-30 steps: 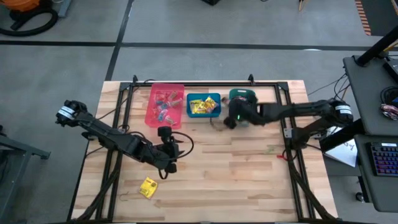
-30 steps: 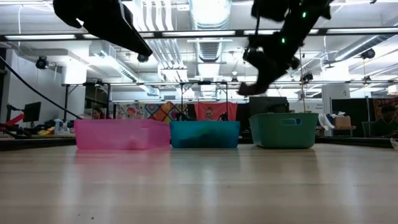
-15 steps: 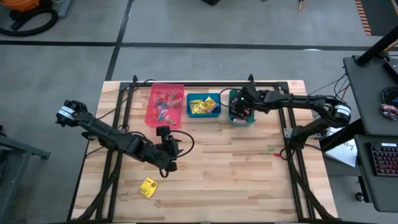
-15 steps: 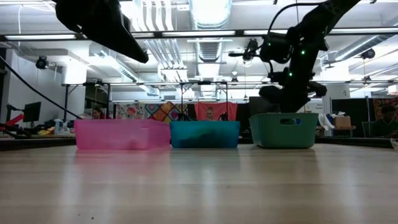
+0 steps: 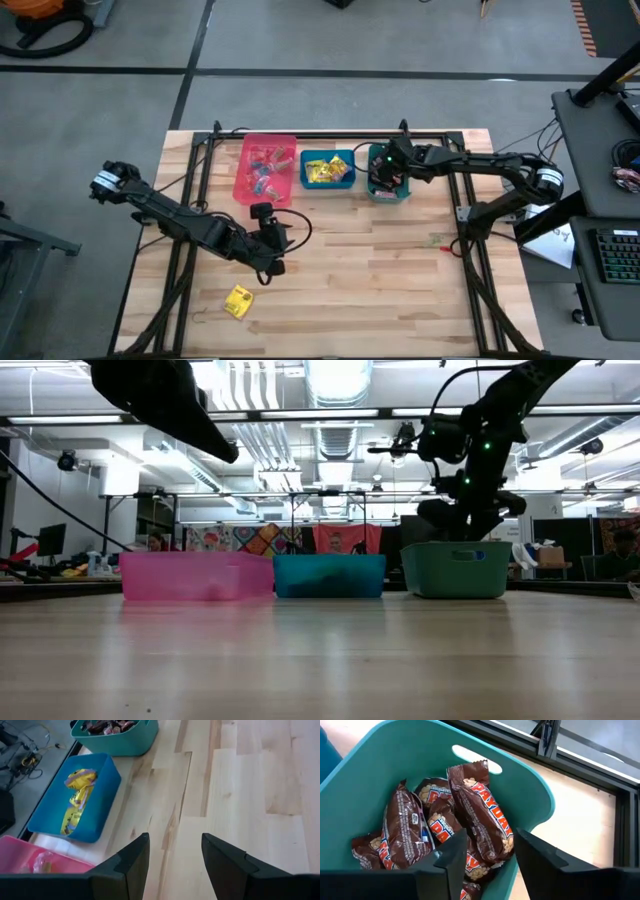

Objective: Sort candy
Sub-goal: Put the yellow candy into the blue bin

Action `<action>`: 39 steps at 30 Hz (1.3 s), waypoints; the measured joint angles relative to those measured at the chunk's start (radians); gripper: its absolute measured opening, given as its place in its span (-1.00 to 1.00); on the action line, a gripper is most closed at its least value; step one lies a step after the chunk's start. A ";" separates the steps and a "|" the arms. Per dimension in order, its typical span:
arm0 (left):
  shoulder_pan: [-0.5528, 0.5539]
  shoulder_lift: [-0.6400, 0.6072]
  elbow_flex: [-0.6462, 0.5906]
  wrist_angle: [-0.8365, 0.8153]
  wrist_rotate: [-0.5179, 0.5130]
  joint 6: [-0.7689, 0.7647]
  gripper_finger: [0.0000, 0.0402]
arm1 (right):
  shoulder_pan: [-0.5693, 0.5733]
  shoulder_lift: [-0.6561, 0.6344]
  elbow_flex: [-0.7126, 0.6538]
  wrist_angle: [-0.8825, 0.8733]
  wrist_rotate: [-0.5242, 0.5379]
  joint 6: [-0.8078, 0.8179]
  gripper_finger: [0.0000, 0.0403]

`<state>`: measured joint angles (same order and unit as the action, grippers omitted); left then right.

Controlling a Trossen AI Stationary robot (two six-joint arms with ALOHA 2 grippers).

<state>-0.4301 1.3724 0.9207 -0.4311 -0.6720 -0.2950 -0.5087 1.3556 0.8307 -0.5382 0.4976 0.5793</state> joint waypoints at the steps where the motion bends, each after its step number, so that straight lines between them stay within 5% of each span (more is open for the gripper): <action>1: 0.000 0.000 0.000 -0.004 0.000 -0.013 -0.18 | 0.001 -0.003 0.000 -0.002 -0.001 -0.002 -0.22; 9: 0.000 0.000 0.024 -0.177 0.160 -0.280 -0.18 | 0.080 -0.085 0.000 -0.005 -0.008 -0.006 -0.19; 20: -0.042 0.001 0.034 -0.325 0.681 -0.766 -0.18 | 0.304 -0.242 0.000 0.036 0.010 -0.013 -0.18; 32: -0.245 0.001 0.008 -0.416 0.703 -1.331 -0.18 | 0.450 -0.241 0.000 0.078 0.134 -0.013 -0.18; 39: -0.309 0.088 -0.001 -0.415 0.719 -1.425 -0.18 | 0.450 -0.241 0.000 0.081 0.134 -0.013 -0.18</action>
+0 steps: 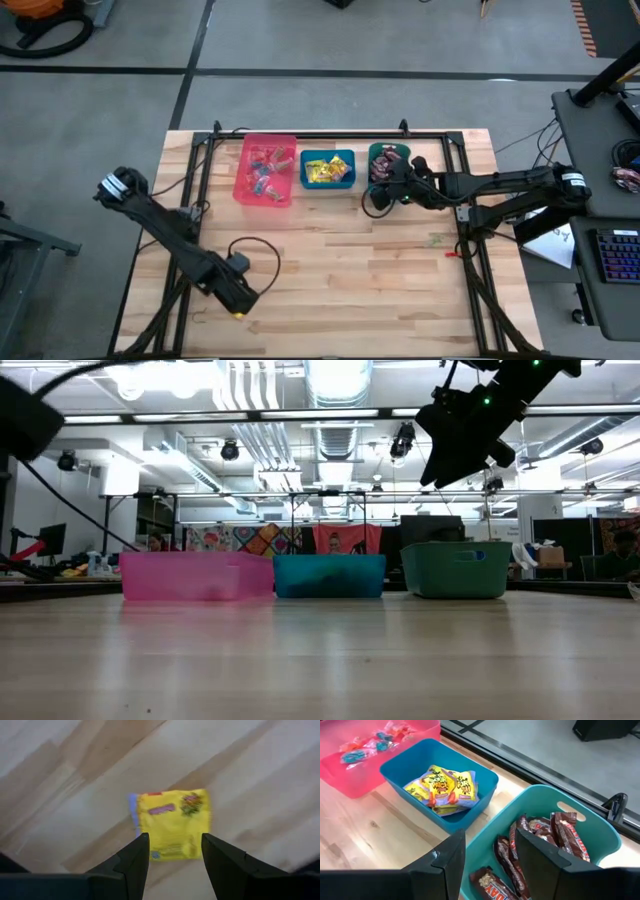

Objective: Sort candy
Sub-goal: Put the yellow candy into the blue bin

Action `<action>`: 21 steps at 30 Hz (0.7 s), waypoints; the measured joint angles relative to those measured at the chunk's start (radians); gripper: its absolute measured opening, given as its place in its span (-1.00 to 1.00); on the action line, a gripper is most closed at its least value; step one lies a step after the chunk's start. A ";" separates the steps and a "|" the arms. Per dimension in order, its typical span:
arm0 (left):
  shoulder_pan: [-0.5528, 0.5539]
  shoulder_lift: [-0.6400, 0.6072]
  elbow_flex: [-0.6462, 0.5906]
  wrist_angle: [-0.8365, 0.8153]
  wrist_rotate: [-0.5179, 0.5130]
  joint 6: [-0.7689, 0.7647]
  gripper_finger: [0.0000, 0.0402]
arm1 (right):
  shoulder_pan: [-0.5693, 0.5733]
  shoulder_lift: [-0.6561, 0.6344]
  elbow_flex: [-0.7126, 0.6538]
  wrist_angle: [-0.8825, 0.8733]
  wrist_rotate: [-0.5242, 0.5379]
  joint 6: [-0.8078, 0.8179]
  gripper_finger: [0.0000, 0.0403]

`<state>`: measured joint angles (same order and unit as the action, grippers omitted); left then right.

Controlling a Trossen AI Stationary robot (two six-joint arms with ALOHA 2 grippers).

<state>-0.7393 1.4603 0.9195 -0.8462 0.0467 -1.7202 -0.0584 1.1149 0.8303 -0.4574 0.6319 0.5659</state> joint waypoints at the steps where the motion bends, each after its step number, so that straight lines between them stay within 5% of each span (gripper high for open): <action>1: -0.002 0.023 0.000 0.000 0.010 0.000 -0.18 | 0.000 0.000 0.000 0.000 0.000 0.001 -0.18; 21: -0.006 0.217 0.003 0.033 0.043 0.043 -0.32 | 0.002 0.000 0.000 0.007 -0.003 0.002 -0.18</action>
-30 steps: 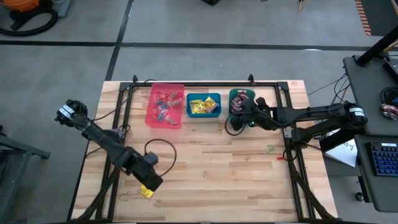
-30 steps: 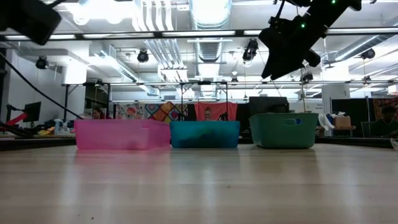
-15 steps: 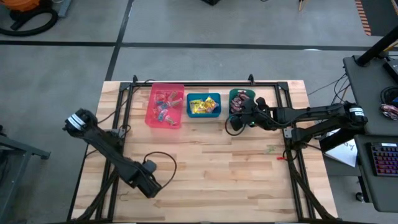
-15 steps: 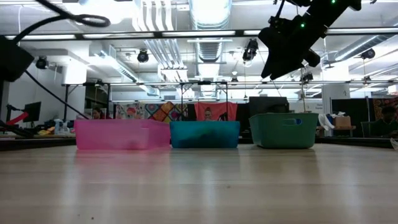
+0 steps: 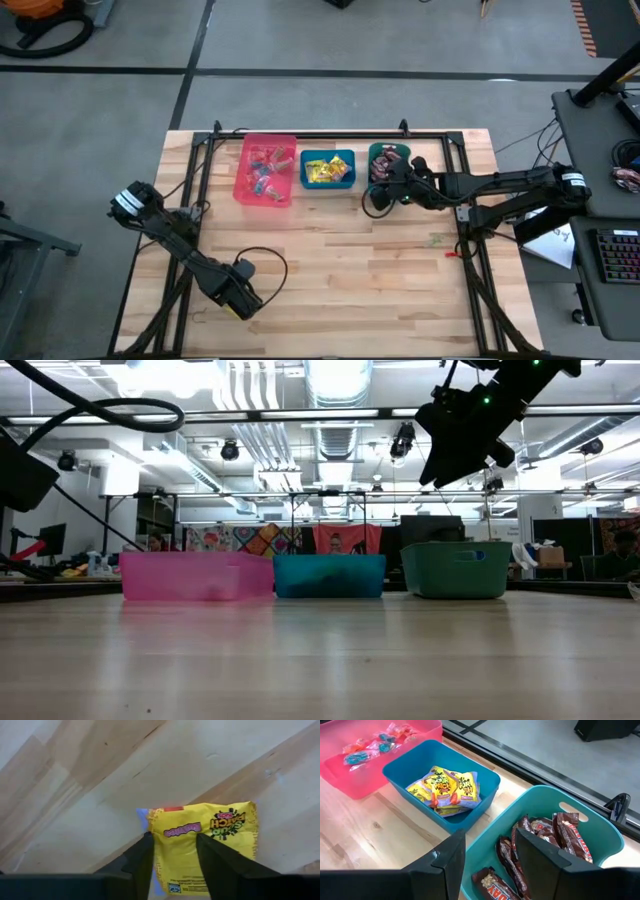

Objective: Sort candy
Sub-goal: Put the yellow candy into the blue bin

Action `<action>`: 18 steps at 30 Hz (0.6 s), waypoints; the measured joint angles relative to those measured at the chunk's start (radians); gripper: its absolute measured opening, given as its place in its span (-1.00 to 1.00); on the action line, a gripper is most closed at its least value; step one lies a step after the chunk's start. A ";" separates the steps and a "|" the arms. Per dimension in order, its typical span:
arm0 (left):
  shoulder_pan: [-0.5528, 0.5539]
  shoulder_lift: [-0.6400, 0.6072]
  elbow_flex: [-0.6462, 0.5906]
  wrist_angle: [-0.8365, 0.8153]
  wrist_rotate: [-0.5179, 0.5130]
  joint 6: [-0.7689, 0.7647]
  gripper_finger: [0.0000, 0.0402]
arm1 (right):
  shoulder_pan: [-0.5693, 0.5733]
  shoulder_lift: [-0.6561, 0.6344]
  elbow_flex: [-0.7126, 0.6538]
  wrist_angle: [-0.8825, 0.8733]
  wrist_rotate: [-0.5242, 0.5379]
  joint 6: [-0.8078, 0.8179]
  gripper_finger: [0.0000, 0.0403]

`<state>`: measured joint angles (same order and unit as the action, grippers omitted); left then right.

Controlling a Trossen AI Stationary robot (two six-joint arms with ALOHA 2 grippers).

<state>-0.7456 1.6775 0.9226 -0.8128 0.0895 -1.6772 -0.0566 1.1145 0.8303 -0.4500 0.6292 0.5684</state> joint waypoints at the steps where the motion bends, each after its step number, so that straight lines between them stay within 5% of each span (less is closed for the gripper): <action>1: 0.000 0.000 0.000 0.004 -0.001 0.004 -0.38 | 0.000 0.000 0.000 0.000 0.000 0.000 -0.18; 8: 0.000 0.000 0.000 0.025 -0.023 0.016 -0.93 | 0.000 0.000 0.000 0.000 0.000 0.000 -0.18; 18: 0.000 -0.032 0.032 0.028 -0.184 0.131 -1.00 | 0.000 0.000 0.000 -0.001 -0.008 -0.011 -0.18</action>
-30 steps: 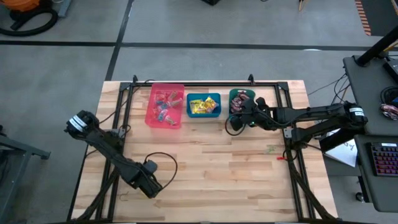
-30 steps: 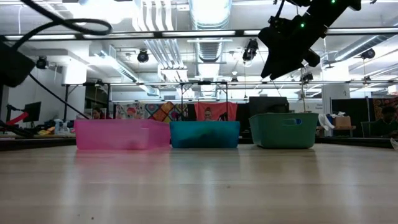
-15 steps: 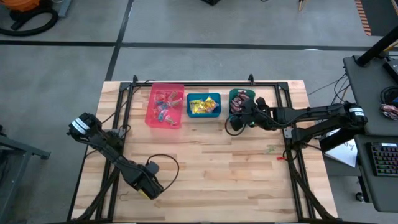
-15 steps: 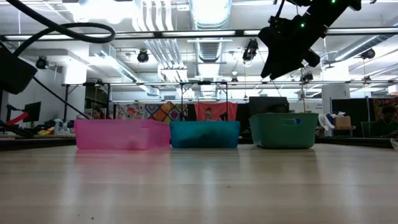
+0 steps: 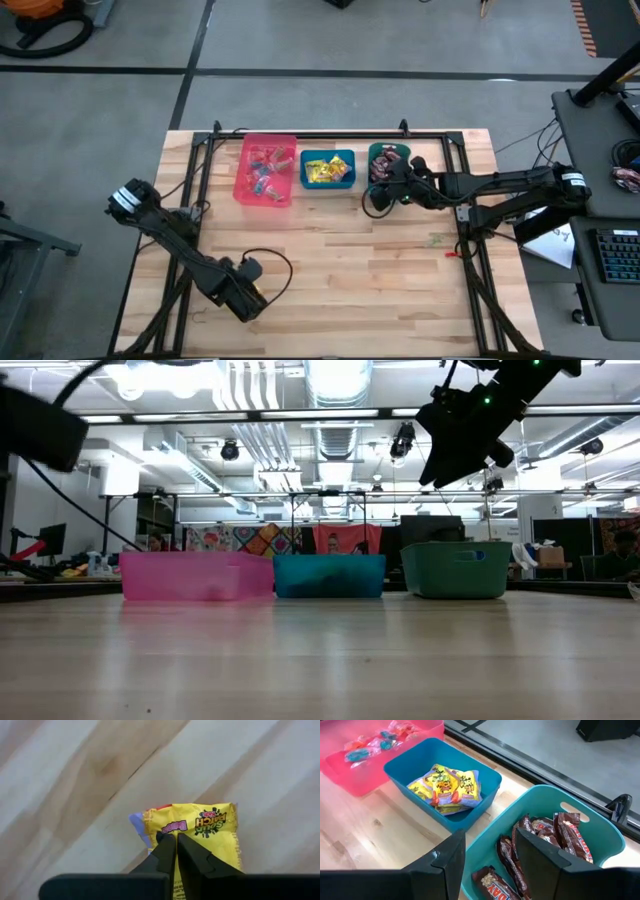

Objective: Sort candy
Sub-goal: Put the yellow candy into the blue bin

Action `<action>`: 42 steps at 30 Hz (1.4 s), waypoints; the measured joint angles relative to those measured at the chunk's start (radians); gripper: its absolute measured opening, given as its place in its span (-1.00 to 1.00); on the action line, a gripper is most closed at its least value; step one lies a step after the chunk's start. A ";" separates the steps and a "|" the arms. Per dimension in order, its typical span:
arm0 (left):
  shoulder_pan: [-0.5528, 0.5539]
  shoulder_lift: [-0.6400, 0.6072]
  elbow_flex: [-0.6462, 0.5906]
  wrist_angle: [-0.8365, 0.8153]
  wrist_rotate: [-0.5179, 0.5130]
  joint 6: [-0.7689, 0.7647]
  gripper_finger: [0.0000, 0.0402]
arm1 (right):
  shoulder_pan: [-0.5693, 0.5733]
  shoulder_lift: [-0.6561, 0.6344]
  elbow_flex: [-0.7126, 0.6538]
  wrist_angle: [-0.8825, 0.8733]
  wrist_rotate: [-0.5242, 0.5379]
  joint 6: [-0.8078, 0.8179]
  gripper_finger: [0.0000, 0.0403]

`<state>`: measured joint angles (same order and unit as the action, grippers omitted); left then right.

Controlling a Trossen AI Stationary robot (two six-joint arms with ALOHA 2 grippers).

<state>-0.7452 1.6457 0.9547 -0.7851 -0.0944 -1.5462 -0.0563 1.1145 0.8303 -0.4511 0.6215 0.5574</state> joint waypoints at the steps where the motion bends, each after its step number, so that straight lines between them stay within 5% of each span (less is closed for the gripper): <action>1: 0.000 -0.011 0.003 0.001 -0.022 0.017 -1.00 | 0.002 0.000 0.000 0.000 -0.006 -0.008 -0.18; 13: 0.042 -0.210 0.010 0.018 -0.529 0.378 -1.00 | 0.175 0.024 -0.002 0.231 -0.315 -0.361 -0.18; 23: 0.225 -0.217 0.011 0.274 -0.864 0.871 -1.00 | 0.287 0.234 -0.029 0.718 -0.325 -0.543 -0.18; 28: 0.293 -0.157 0.011 0.455 -0.885 1.079 -1.00 | 0.283 0.364 -0.005 0.861 -0.267 -0.533 -0.18; 33: 0.328 -0.111 0.010 0.538 -0.891 1.123 -1.00 | 0.275 0.440 0.030 0.915 -0.126 -0.482 -0.18; 42: 0.341 -0.051 0.013 0.631 -0.948 1.119 -1.00 | 0.241 0.478 0.061 0.910 -0.156 -0.408 -0.19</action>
<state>-0.4046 1.5943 0.9682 -0.1542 -1.0429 -0.4271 0.1846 1.5930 0.8917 0.4593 0.4659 0.1492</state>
